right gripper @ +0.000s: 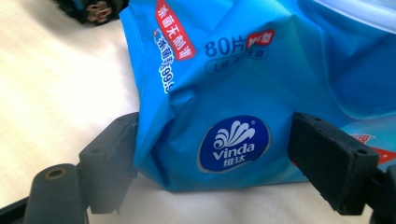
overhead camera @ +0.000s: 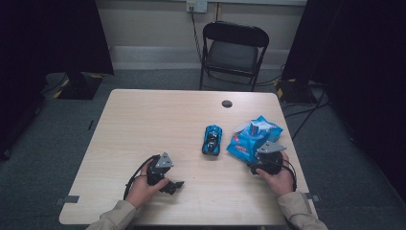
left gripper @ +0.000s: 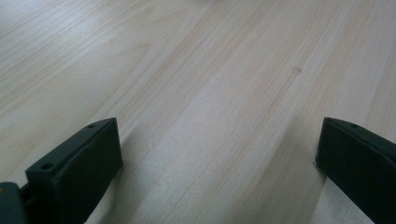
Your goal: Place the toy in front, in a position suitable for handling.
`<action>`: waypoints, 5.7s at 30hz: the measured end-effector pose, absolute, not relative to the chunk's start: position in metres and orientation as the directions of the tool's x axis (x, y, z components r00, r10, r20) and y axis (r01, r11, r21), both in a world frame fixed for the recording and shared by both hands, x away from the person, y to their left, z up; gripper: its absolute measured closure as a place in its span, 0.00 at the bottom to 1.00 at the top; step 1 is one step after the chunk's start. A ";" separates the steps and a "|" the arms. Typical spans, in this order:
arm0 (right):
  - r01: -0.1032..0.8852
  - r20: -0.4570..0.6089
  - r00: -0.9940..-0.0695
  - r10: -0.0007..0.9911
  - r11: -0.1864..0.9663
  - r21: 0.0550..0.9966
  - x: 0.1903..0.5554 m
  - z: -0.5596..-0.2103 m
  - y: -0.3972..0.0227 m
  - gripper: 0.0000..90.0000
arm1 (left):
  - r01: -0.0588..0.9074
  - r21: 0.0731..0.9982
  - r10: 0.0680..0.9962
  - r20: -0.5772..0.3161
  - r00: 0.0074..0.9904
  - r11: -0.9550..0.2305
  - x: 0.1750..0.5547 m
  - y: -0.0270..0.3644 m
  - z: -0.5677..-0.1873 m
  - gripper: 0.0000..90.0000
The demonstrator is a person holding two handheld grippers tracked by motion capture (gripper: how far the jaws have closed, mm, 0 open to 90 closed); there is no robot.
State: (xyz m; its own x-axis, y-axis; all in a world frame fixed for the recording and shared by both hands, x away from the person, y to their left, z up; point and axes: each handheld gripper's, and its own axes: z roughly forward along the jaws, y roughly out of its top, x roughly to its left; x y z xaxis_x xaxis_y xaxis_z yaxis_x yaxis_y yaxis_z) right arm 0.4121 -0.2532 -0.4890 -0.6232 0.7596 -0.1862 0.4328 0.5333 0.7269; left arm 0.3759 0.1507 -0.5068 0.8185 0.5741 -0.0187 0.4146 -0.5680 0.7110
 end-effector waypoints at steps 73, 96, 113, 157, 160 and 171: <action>0.500 0.011 -0.692 0.721 0.469 0.728 0.362 -0.505 -0.241 0.14 | 0.582 0.702 0.699 -0.167 0.695 -0.411 0.414 0.121 -0.476 0.18; 0.499 0.010 -0.693 0.721 0.470 0.729 0.362 -0.505 -0.241 0.14 | 0.627 0.686 0.751 -0.178 0.636 -0.369 0.467 0.050 -0.452 0.18; 0.498 0.009 -0.694 0.720 0.472 0.728 0.362 -0.505 -0.241 0.14 | 0.658 0.677 0.814 -0.150 0.561 -0.329 0.490 0.009 -0.471 0.18; 0.493 0.009 -0.703 0.711 0.478 0.727 0.362 -0.506 -0.241 0.13 | 0.751 0.594 0.884 -0.137 0.447 -0.288 0.502 -0.011 -0.482 0.28; 0.493 0.009 -0.703 0.711 0.478 0.727 0.362 -0.506 -0.241 0.13 | 0.751 0.586 0.881 -0.127 0.455 -0.303 0.501 -0.011 -0.480 0.29; 0.494 0.010 -0.703 0.711 0.478 0.726 0.362 -0.506 -0.241 0.13 | 0.724 0.596 0.871 -0.081 0.485 -0.348 0.499 -0.009 -0.473 0.30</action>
State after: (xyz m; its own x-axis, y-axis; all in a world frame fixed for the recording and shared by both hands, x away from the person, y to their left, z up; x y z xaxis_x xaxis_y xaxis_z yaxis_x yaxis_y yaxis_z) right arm 0.3620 -0.2411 -0.5056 -0.7032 0.7109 0.0099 0.4938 0.4783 0.7262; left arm 0.4990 -0.0090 -0.4726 0.4851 0.8707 -0.0813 0.7237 -0.3475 0.5962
